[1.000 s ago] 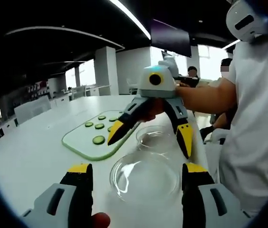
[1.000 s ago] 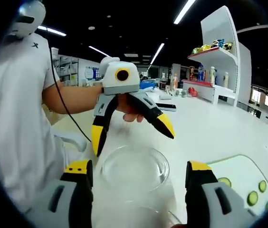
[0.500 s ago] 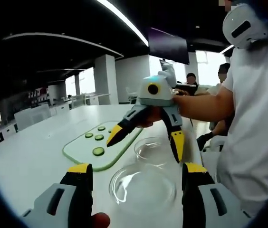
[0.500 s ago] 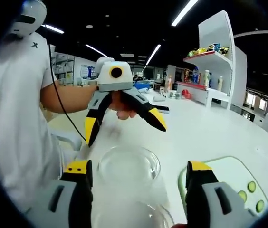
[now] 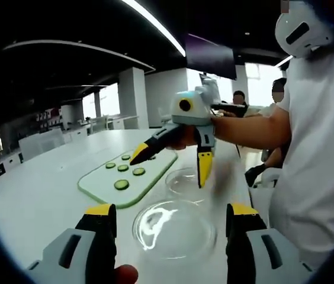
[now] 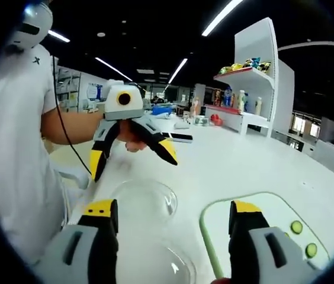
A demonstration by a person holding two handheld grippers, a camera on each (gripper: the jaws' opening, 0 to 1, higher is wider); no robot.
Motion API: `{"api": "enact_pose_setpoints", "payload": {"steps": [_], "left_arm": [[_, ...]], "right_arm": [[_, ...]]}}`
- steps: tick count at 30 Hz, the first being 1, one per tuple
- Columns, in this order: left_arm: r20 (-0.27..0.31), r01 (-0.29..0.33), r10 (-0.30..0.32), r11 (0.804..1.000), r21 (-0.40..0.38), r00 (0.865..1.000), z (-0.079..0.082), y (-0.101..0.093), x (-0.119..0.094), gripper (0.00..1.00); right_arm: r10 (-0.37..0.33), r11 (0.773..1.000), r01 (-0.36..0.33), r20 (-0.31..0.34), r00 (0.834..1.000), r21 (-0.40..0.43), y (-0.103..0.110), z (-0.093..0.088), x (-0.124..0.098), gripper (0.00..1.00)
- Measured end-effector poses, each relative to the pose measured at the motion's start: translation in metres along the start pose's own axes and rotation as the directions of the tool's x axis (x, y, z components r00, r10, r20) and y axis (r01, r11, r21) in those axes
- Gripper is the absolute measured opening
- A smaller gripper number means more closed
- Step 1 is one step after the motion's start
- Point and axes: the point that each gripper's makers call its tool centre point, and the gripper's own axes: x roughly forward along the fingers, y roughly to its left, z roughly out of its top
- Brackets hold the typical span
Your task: Open the petri dish lid, add cucumber slices into the petri dish, and close the lid
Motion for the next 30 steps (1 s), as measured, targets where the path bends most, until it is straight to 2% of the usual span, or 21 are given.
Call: {"api": "enact_pose_setpoints", "payload": {"steps": [5,7,11,16,24,28,30], "left_arm": [[0.004,-0.007,0.007,1.0,0.006,1.0,0.001,0.001,0.0,0.74],[0.014,-0.013,0.013,1.0,0.007,1.0,0.003,0.002,0.001,0.74],[0.013,-0.013,0.013,1.0,0.013,1.0,0.003,0.001,0.001,0.74],[0.009,-0.025,0.025,1.0,0.005,1.0,-0.001,0.004,0.001,0.73],[-0.017,-0.015,0.015,1.0,0.014,1.0,-0.004,-0.001,0.002,0.73],[-0.025,-0.003,0.003,1.0,0.002,1.0,-0.006,-0.004,0.002,0.73],[-0.032,-0.006,0.006,1.0,0.01,0.999,-0.007,-0.005,0.001,0.73]], "right_arm": [[-0.046,0.999,0.046,0.024,0.999,0.014,-0.011,0.001,-0.003,0.74],[-0.083,0.994,0.077,0.082,0.993,0.074,-0.019,0.006,-0.005,0.74],[-0.158,0.986,0.152,0.077,0.984,0.072,-0.034,0.0,-0.008,0.72],[-0.188,0.978,0.179,0.092,0.978,0.104,-0.042,-0.001,-0.012,0.73],[-0.258,0.962,0.25,0.065,0.964,0.114,-0.057,-0.013,-0.015,0.71],[-0.322,0.945,0.321,0.018,0.946,0.064,-0.071,-0.023,-0.019,0.64],[-0.343,0.937,0.34,0.022,0.939,0.081,-0.077,-0.022,-0.02,0.63]]}}
